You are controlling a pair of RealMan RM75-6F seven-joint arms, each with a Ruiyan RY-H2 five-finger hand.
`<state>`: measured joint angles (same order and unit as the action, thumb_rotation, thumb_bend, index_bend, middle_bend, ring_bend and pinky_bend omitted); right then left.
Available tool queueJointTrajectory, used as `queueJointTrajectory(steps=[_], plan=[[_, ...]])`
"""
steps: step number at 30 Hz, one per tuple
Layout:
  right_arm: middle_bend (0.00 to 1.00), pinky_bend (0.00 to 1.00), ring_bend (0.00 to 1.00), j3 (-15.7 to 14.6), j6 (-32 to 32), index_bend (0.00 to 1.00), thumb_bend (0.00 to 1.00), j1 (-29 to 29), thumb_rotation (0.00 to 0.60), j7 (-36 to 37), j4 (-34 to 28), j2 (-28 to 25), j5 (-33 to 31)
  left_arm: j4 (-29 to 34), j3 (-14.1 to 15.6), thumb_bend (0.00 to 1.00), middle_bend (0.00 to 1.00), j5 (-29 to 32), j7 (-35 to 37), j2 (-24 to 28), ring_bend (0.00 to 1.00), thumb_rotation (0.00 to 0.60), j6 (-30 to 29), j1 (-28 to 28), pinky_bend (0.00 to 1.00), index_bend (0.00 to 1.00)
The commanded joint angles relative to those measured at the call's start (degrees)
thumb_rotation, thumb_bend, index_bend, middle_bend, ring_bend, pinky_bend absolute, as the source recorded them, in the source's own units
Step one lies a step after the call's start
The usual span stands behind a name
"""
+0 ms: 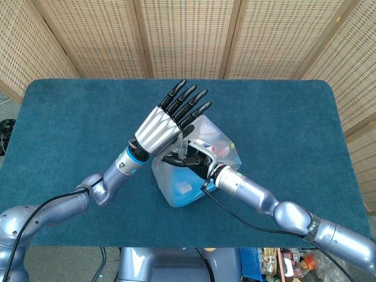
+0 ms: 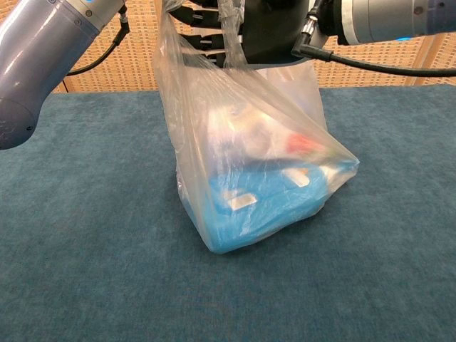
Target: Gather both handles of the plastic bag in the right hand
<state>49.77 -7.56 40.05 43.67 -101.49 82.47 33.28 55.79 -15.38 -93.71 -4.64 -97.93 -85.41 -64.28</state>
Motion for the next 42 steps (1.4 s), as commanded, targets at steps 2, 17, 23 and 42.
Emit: queueJointTrajectory(steps=[2, 17, 23, 42], plan=[[0.44, 0.26, 0.25, -0.80, -0.97, 0.41, 0.35, 0.57, 0.600, 0.09, 0.02, -0.29, 0.36, -0.48, 0.19, 0.39, 0.00, -0.21, 0.32, -0.25, 0.00, 0.600, -0.07, 0.12, 0.00, 0.00], [0.41, 0.23, 0.20, -1.87, -3.67, 0.38, 0.35, 2.05, 0.600, 2.08, 0.22, -1.62, 0.39, -1.67, 0.42, 0.39, 0.00, -0.43, 1.09, -0.01, 0.00, 0.600, -0.09, 0.65, 0.00, 0.00], [0.37, 0.18, 0.14, -3.28, -5.11, 0.36, 0.35, 3.14, 0.600, 2.27, 0.12, -1.86, 0.37, -0.73, -0.12, 0.38, 0.00, -0.42, 1.15, 0.19, 0.00, 0.600, -0.34, 0.43, 0.00, 0.00], [0.24, 0.15, 0.04, -4.05, -6.29, 0.30, 0.35, 3.74, 0.600, 3.90, -1.07, -3.49, 0.75, 0.83, -0.42, 0.39, 0.00, -0.55, 0.31, 1.22, 0.00, 0.600, -0.15, 0.64, 0.00, 0.00]])
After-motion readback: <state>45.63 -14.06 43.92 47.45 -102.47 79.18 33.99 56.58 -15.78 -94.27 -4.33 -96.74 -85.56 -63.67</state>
